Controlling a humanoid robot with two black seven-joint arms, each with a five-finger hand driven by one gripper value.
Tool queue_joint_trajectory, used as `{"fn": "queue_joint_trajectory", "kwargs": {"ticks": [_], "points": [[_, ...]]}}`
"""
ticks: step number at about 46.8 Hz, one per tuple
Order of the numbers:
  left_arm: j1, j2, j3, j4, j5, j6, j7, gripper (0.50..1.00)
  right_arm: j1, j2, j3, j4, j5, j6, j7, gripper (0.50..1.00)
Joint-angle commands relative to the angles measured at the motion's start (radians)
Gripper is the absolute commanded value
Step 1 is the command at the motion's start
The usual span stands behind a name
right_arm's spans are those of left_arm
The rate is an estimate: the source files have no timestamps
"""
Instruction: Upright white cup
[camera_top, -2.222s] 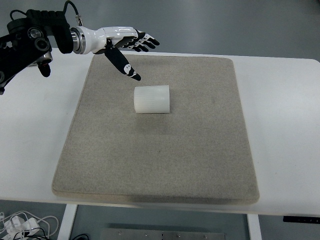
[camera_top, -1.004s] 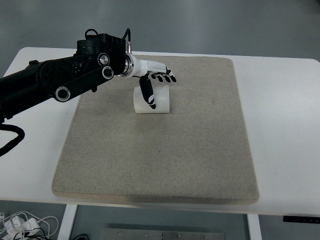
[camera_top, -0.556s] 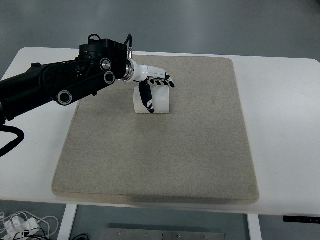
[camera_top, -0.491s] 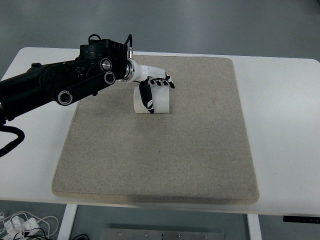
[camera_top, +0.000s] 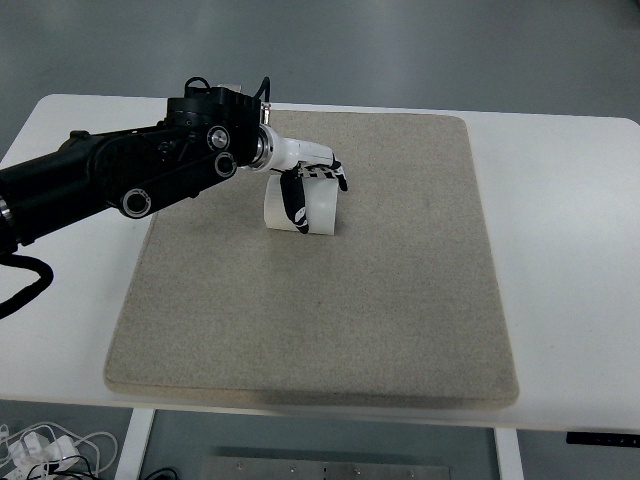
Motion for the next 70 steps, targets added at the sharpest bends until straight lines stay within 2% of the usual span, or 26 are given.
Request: {"fn": "queue_joint_trajectory", "kwargs": {"ticks": [1,7,16,24,32,41,52,57,70], "points": [[-0.006,0.000,-0.013,0.002,-0.004,0.000,0.000,0.500,0.000,0.000,0.000,0.001,0.000,0.000,0.000,0.952],[-0.012,0.006,-0.032,0.005,-0.022,-0.002,-0.002,0.500,0.000,0.000,0.000,-0.001,0.000,0.000,0.000,0.952],[0.000,0.020,-0.150,0.025,-0.035,-0.008,-0.005,0.500,0.000,0.000,0.000,0.001,0.000,0.000,0.000,0.952],[0.003,0.046,-0.225,0.065,-0.149,-0.012,-0.041,0.500,0.000,0.000,0.000,0.001,0.000,0.000,0.000,0.952],[0.029,0.085,-0.283,0.088,-0.320,-0.014,-0.123,0.500,0.000,0.000,0.000,0.001,0.000,0.000,0.000,0.952],[0.123,0.124,-0.357,0.114,-0.455,-0.023,-0.215,0.500,0.000,0.000,0.000,0.001,0.000,0.000,0.000,0.952],[0.265,0.125,-0.477,0.129,-0.461,-0.017,-0.327,0.500,0.000,0.000,0.000,-0.001,0.000,0.000,0.000,0.952],[0.305,0.124,-0.510,0.140,-0.463,-0.011,-0.408,0.500,0.000,0.000,0.000,-0.001,0.000,0.000,0.000,0.952],[0.385,0.115,-0.579,0.216,-0.466,-0.014,-0.569,0.500,0.000,0.000,0.000,0.001,0.000,0.000,0.000,0.952]]}}
